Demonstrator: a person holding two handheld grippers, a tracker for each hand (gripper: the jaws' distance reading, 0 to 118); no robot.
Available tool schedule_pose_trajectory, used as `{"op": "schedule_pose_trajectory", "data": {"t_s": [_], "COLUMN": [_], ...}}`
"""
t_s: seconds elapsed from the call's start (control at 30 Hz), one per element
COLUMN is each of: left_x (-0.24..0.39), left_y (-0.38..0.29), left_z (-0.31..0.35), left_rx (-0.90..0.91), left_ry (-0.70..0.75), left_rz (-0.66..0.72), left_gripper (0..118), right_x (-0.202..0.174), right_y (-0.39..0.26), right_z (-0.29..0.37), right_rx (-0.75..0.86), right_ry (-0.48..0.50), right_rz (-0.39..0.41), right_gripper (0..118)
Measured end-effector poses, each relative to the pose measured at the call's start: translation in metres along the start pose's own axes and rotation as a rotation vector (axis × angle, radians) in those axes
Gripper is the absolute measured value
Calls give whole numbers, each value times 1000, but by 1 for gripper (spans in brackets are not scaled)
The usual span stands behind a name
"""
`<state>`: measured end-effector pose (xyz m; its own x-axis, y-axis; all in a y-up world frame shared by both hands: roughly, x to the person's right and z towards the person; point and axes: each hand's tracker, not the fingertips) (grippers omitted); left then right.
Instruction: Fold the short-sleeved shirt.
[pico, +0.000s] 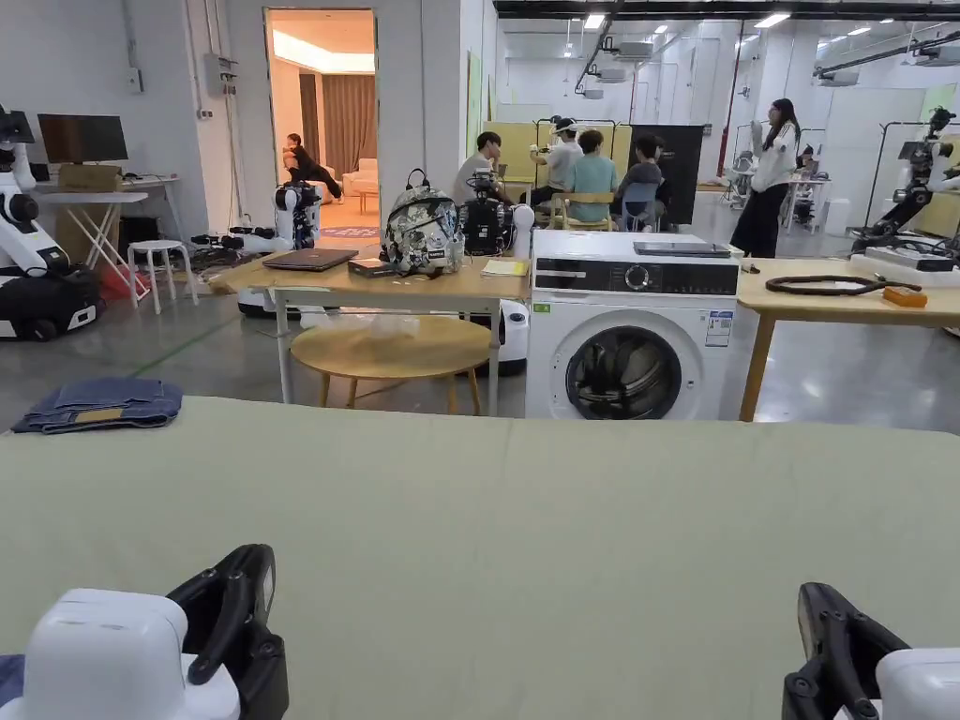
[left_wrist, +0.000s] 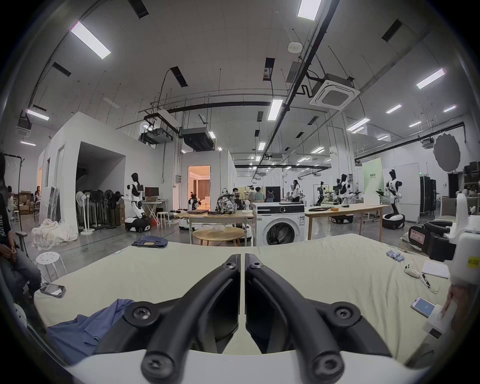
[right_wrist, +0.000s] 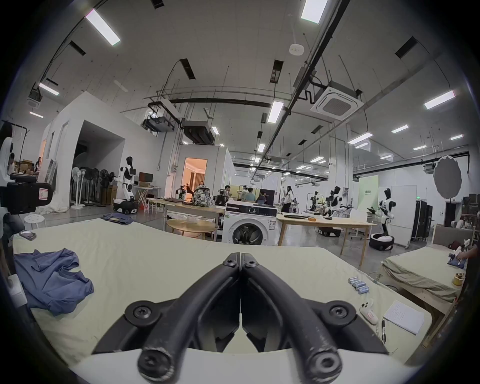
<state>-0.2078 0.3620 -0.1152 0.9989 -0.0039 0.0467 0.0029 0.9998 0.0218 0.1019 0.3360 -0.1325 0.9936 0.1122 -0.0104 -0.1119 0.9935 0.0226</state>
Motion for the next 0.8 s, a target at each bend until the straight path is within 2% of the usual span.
{"op": "schedule_pose_trajectory", "data": {"t_s": [0.8], "left_x": [-4], "left_y": [-4], "left_z": [-1], "left_rx": [-7], "left_ry": [2], "left_rz": [11], "left_gripper": [0], "right_x": [-1], "right_y": [-1], "right_z": [-1], "right_rx": [-19], "right_ry": [-3], "right_rz": [-7], "right_gripper": [0]}}
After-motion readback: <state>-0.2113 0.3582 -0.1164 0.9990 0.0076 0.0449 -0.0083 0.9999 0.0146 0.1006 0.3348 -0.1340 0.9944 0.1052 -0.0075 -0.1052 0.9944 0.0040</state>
